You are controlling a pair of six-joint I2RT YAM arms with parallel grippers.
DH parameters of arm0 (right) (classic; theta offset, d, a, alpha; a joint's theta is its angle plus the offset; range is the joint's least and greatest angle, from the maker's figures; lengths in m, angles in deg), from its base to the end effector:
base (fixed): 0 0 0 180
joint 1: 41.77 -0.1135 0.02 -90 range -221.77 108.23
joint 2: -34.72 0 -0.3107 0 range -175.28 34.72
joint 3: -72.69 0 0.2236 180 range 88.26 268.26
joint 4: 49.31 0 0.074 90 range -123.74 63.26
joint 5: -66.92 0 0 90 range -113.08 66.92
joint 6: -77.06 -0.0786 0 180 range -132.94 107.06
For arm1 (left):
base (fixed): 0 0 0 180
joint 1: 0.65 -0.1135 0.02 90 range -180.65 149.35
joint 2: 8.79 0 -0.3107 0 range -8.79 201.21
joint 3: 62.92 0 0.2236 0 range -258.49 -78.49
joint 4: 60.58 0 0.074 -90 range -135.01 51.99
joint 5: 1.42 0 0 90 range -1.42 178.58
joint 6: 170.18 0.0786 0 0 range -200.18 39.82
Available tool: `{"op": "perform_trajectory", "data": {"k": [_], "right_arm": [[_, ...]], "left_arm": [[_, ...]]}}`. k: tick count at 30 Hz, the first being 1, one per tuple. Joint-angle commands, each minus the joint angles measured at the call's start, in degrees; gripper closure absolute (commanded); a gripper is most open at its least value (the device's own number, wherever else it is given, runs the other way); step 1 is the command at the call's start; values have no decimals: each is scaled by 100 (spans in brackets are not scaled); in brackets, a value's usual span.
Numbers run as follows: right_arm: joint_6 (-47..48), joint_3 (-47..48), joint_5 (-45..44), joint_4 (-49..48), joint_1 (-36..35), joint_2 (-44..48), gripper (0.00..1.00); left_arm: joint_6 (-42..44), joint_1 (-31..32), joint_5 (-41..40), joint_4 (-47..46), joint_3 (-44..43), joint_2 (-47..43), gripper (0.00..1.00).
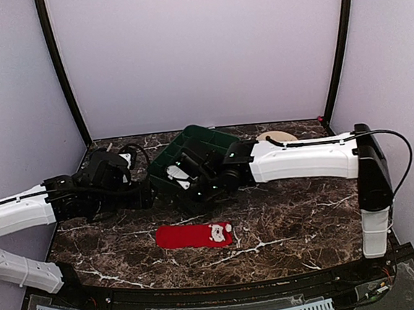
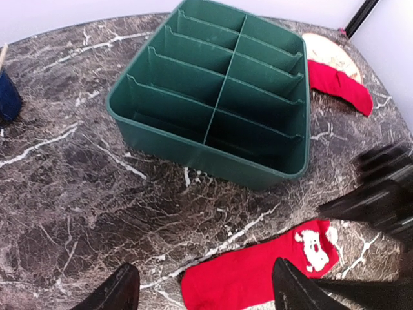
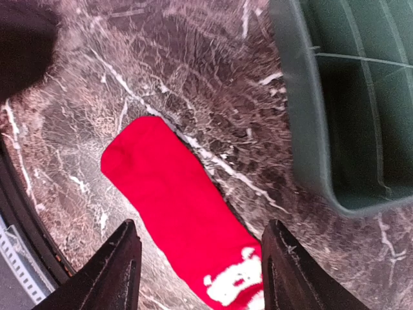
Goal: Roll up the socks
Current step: Flatten out the sock at the center of the board, then adjust the sock at the center of the board.
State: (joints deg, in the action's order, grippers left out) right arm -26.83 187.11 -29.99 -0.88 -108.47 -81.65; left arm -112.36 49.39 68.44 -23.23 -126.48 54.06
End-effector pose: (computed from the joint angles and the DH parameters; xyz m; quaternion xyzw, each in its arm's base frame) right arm 0.1979 0.4357 0.2672 -0.3993 0.8502 0.1755 0.2947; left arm 0.1623 -0.1515 0.3045 0.0590 0.8813 -0.1730 0.4358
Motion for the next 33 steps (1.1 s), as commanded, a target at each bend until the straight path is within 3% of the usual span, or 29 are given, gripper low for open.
{"op": "perform_trajectory", "data": {"k": [1,8,14,27,33], "right_arm": [[-92,-719,-165,-442,161,903,41],[-527,-2531,-298,-776,475,1859,43],[-669,-3487,88,-936,730,2176,46],[-258,-3502,445,-1043,1092,1748,49],[53,-3319,612,-1143,1128,1515,58]], "left_arm": [[89,23,316,-86,-248,403,28],[357,44,1259,-22,-703,1518,36],[637,225,1746,521,-1259,2468,40],[698,455,2246,1220,-1579,3254,48],[485,532,2232,1376,-1395,3152,55]]}}
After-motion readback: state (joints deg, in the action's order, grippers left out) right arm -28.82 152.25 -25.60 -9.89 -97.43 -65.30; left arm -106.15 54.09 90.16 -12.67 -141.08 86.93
